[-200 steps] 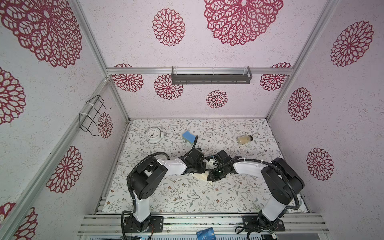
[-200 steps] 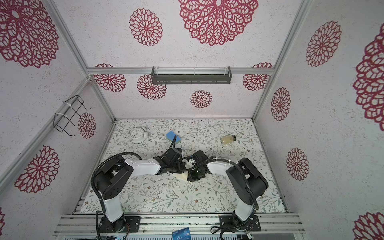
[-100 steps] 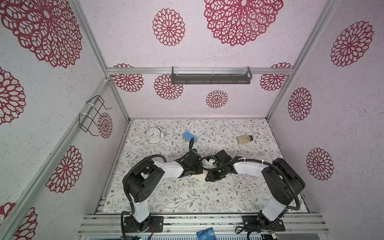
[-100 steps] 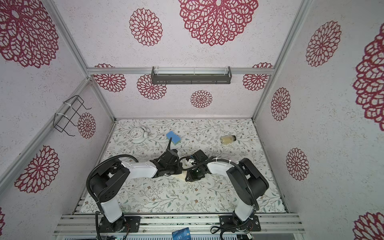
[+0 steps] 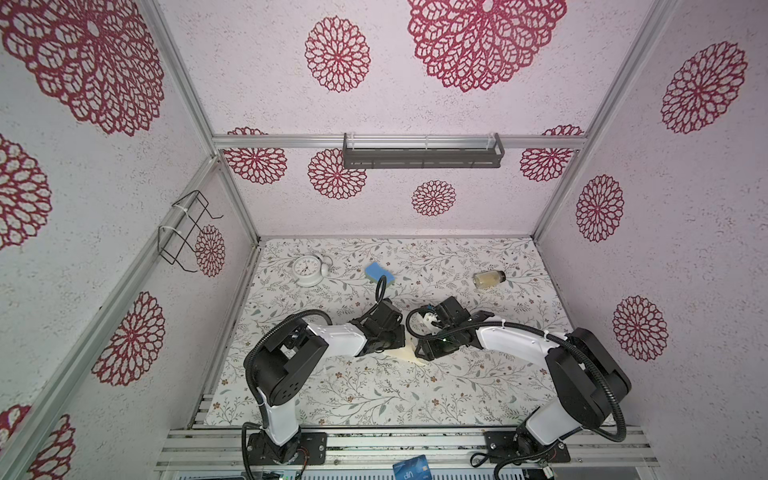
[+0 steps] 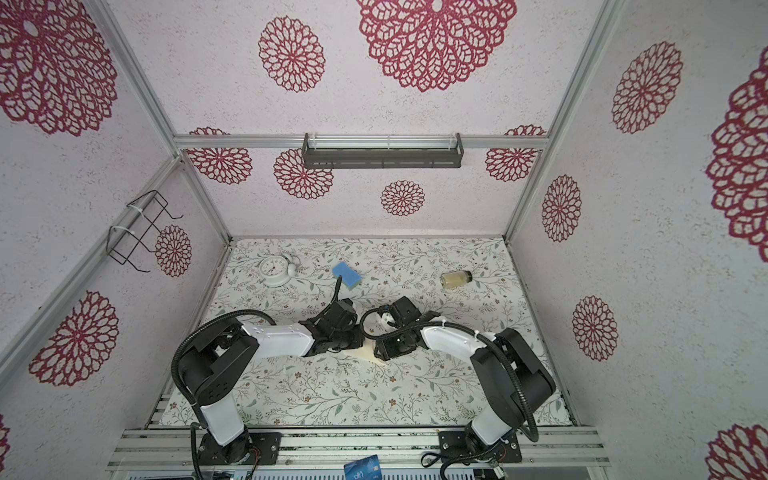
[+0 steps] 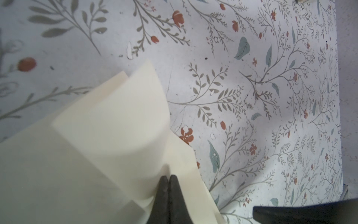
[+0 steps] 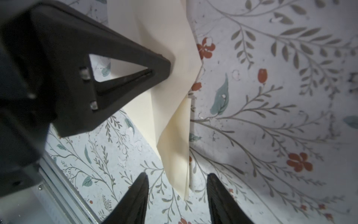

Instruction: Fold a paper plane with a square sheet of paper (fold left side to right side)

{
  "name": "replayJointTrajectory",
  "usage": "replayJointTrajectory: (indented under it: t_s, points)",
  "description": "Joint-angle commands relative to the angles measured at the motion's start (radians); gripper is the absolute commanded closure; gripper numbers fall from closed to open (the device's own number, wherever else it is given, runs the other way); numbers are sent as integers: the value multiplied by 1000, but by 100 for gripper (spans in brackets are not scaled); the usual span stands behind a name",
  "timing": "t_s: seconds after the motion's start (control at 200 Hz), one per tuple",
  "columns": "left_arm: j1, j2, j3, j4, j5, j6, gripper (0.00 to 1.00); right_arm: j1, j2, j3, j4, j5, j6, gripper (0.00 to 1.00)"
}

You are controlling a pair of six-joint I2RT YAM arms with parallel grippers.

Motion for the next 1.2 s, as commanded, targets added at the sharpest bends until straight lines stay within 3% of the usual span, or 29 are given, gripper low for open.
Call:
replayJointTrajectory:
  t_s: [0.0,0.21,0.51,1.196]
  points:
    - [5,24,-27,-54,-34,-10,100,28,19,15,-29,43,-37,47]
    - [4,23,-31,-54,-31,-10,100,63,51,22,-26,80,-45,50]
    - [4,26,-36,-45,-24,-12,100,66,85,26,-17,90,-42,67]
    - [5,14,-49,-40,-23,-7,100,6,88,-31,47,-52,-5,80]
